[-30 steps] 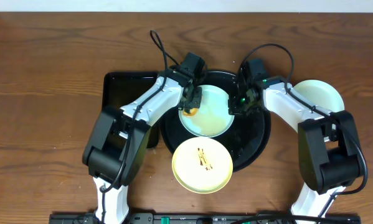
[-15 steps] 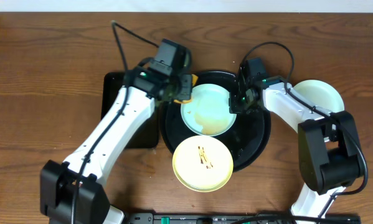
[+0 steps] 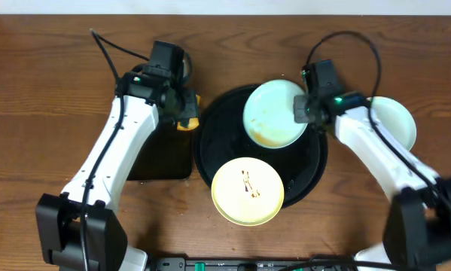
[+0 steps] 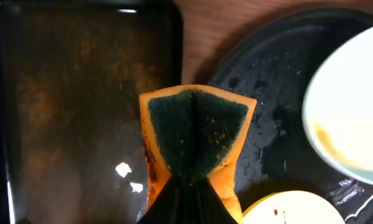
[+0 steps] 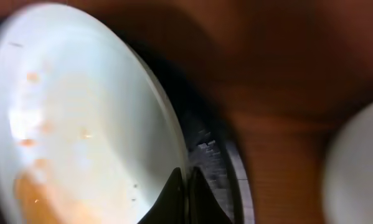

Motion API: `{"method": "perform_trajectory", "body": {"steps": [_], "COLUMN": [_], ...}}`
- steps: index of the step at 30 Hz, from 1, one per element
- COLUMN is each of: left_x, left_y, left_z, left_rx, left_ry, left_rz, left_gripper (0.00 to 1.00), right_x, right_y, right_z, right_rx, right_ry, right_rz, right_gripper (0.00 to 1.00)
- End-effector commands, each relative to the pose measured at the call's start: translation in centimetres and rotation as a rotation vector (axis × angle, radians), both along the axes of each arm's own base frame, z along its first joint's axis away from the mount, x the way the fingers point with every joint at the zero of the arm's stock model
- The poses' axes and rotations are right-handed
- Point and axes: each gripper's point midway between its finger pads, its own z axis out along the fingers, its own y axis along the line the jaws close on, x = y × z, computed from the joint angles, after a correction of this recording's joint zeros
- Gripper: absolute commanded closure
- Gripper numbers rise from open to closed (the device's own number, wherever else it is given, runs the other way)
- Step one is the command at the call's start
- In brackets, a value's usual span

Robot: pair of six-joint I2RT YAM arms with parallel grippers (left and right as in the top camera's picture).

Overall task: Clean dirty plates on tray and stack at the side
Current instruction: 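Lift the sponge away and raise the plate with the right gripper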

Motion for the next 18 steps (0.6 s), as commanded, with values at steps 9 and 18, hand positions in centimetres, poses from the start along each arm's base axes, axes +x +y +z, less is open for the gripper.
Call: {"method": "perform_trajectory", "body": {"steps": [9,18], "left_x": [-0.1,-0.1], "left_y": [0.3,0.3], "left_z": [0.1,0.1], "left_rx": [0.001,0.001], "left_ry": [0.007,0.008], "left_rz": [-0.005,-0.006], "left_gripper": [0.92,0.92], "right_x": [-0.5,-2.1], "right_y": [-2.8,0.1], "right_z": [9.4,11.9], "right_rx": [-0.362,-0.698], "right_ry": [-0.235,-0.285], "right_rz": [0.151,0.299], "right_gripper": [0.99,0.99]}}
